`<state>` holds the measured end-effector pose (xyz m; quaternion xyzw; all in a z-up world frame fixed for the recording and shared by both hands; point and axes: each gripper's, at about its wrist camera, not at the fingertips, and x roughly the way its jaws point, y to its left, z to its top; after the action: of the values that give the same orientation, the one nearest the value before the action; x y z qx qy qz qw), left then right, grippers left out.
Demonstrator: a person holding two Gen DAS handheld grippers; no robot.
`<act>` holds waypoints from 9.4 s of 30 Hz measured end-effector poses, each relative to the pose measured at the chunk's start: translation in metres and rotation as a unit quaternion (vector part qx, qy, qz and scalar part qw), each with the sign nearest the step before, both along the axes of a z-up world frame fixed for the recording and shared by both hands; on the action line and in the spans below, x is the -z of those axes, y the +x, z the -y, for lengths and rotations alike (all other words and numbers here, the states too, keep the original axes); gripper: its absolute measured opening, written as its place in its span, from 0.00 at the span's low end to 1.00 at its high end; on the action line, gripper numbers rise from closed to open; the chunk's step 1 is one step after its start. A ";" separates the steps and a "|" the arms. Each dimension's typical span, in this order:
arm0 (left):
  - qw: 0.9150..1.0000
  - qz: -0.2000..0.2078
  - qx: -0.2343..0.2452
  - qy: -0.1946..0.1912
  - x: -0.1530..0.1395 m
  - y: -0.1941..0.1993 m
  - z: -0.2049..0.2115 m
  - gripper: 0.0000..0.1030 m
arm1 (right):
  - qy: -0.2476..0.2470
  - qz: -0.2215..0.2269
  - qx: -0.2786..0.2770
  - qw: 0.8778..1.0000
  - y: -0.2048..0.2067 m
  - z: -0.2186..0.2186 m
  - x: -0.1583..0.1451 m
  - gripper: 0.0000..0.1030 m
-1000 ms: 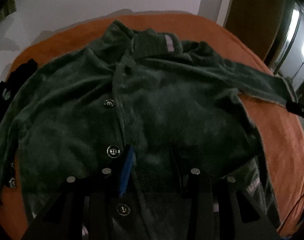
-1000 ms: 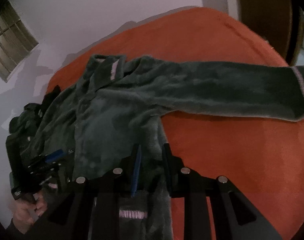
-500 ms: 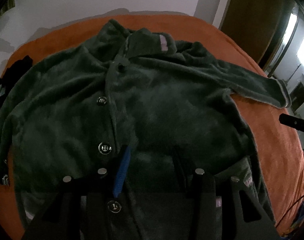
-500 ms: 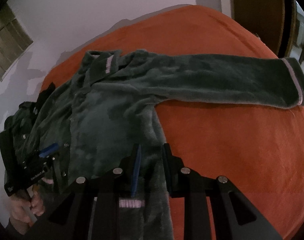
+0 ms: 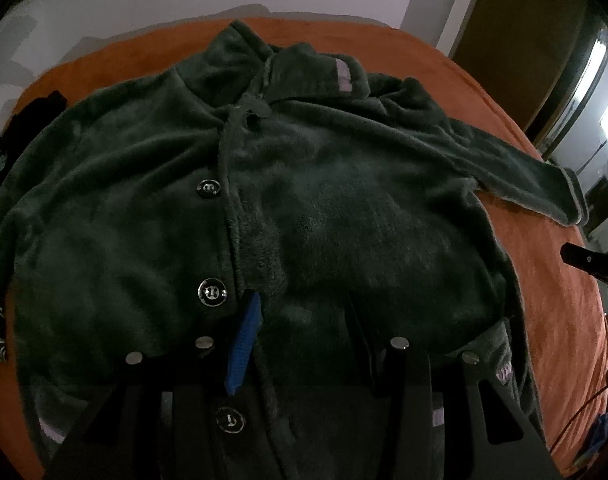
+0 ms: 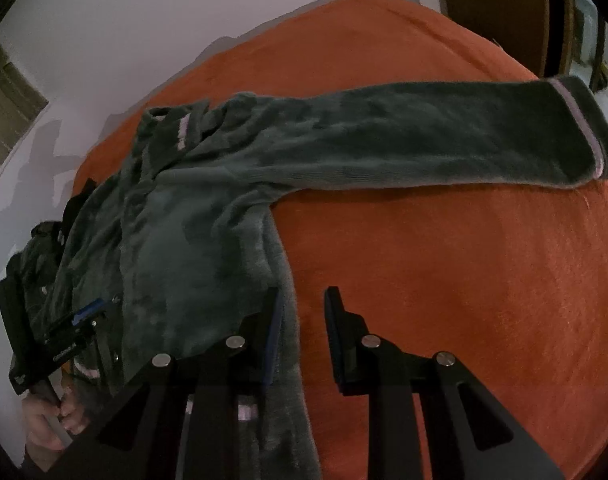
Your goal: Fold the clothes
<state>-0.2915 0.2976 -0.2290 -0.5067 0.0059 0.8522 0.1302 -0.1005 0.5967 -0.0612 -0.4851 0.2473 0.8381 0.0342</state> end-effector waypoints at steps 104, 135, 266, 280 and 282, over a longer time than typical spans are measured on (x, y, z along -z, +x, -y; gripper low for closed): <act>0.994 -0.012 -0.105 -0.035 -0.004 0.014 0.140 0.04 | 0.150 -0.023 -0.084 0.985 -0.100 0.040 0.116 0.18; 0.991 -0.041 -0.126 -0.022 -0.028 0.026 0.167 0.02 | 0.108 -0.035 -0.191 0.975 -0.235 0.118 0.071 0.10; 0.986 0.003 -0.150 0.079 -0.027 0.014 0.154 0.48 | 0.098 -0.079 -0.220 0.967 -0.142 0.179 0.027 0.47; 0.961 -0.037 -0.269 0.058 -0.042 0.003 0.267 0.48 | 0.051 -0.095 -0.288 0.952 -0.149 0.241 0.026 0.48; 0.949 -0.045 -0.309 0.048 -0.042 0.013 0.299 0.48 | 0.050 -0.090 -0.292 0.951 -0.149 0.244 0.030 0.48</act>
<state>-0.2786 -0.0010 -0.1873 -0.4381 -0.1862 0.8718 -0.1156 -0.2492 0.3531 -0.0916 -0.4568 0.0543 0.8627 -0.2104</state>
